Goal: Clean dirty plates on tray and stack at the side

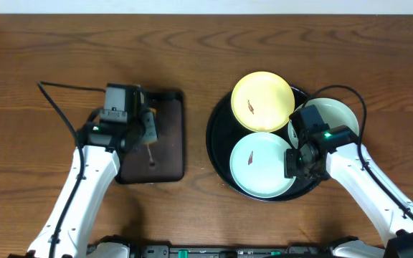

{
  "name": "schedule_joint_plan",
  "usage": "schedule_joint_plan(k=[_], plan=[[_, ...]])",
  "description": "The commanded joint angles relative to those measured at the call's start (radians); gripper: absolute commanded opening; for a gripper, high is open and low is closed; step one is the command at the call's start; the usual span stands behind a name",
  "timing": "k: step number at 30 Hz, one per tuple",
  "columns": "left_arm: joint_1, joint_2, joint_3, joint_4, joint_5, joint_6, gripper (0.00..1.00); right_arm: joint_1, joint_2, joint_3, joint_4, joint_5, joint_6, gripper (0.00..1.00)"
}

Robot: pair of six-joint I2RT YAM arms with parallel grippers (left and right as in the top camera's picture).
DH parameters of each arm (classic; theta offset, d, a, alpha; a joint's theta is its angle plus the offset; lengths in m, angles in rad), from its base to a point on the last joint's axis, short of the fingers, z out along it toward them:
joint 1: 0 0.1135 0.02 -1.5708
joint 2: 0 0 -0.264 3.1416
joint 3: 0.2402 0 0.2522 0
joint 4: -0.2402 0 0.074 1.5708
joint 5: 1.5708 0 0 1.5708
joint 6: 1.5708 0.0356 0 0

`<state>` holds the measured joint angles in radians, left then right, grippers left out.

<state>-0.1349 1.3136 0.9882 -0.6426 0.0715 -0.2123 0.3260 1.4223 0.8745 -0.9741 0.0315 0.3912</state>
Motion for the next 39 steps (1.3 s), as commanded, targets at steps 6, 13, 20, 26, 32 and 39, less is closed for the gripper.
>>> schedule_joint_plan(k=[6,13,20,26,32,39], plan=[[-0.001,-0.072,0.081,0.074,-0.013,0.021,0.07,0.008,-0.009,0.06,-0.005,0.067,-0.041,0.51],[-0.001,-0.092,0.081,0.136,-0.075,0.055,0.07,0.008,-0.008,0.065,0.012,0.092,-0.034,0.53],[-0.002,-0.092,0.062,0.135,-0.084,0.027,0.08,0.009,-0.008,0.015,0.023,0.092,0.086,0.42],[-0.002,-0.061,0.056,0.127,-0.083,0.024,0.08,0.009,-0.008,-0.045,0.099,0.027,0.095,0.32],[-0.001,-0.027,0.056,0.126,-0.083,0.024,0.07,0.009,-0.008,-0.096,0.148,0.031,0.095,0.27],[-0.002,-0.027,0.056,0.13,-0.083,0.024,0.08,0.009,-0.008,-0.168,0.25,-0.006,0.094,0.17]])
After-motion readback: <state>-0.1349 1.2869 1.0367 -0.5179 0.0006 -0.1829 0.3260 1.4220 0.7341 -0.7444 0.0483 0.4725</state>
